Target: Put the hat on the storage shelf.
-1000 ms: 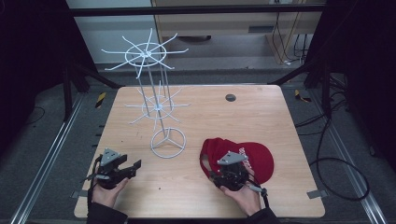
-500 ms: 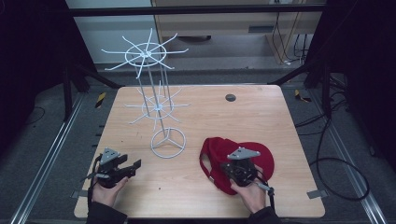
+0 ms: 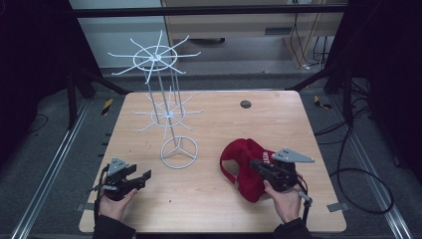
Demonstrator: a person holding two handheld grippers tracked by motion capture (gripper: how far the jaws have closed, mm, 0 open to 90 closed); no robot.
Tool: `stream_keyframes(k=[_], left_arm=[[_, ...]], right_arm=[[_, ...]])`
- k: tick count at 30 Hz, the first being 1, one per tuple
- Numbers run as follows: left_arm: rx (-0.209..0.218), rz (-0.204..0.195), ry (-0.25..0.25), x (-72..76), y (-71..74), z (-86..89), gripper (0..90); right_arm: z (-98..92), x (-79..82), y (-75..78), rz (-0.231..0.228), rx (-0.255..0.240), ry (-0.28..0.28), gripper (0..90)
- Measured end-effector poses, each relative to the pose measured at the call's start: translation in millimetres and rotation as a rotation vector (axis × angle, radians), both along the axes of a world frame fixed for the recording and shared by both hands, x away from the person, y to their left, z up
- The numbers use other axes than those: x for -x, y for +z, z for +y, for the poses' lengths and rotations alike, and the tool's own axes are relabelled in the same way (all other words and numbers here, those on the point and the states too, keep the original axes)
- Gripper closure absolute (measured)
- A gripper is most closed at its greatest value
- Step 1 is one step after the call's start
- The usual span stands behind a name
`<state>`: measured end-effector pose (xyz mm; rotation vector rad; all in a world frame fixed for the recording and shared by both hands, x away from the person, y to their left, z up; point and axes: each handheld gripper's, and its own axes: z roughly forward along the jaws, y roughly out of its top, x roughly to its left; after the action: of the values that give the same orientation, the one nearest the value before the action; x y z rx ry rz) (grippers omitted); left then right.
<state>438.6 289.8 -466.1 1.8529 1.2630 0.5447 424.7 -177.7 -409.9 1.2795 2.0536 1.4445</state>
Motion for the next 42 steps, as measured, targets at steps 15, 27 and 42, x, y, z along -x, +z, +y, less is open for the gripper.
stream_keyframes(k=[15, 27, 42], left_arm=[[-0.008, 0.002, -0.002, -1.1, -1.7, -0.8, 34.2], [-0.005, 0.003, 0.000, -1.1, -2.1, -0.8, 34.2], [-0.009, 0.002, -0.002, -1.7, -2.8, -1.8, 34.2]], right_arm=[[-24.9, 2.1, 51.3, -0.133, -0.190, -0.038, 87.7], [-15.9, -5.8, 97.9, -0.276, -0.282, -0.063, 87.7], [-8.8, -17.7, 146.0, -0.374, -0.303, -0.073, 87.7]])
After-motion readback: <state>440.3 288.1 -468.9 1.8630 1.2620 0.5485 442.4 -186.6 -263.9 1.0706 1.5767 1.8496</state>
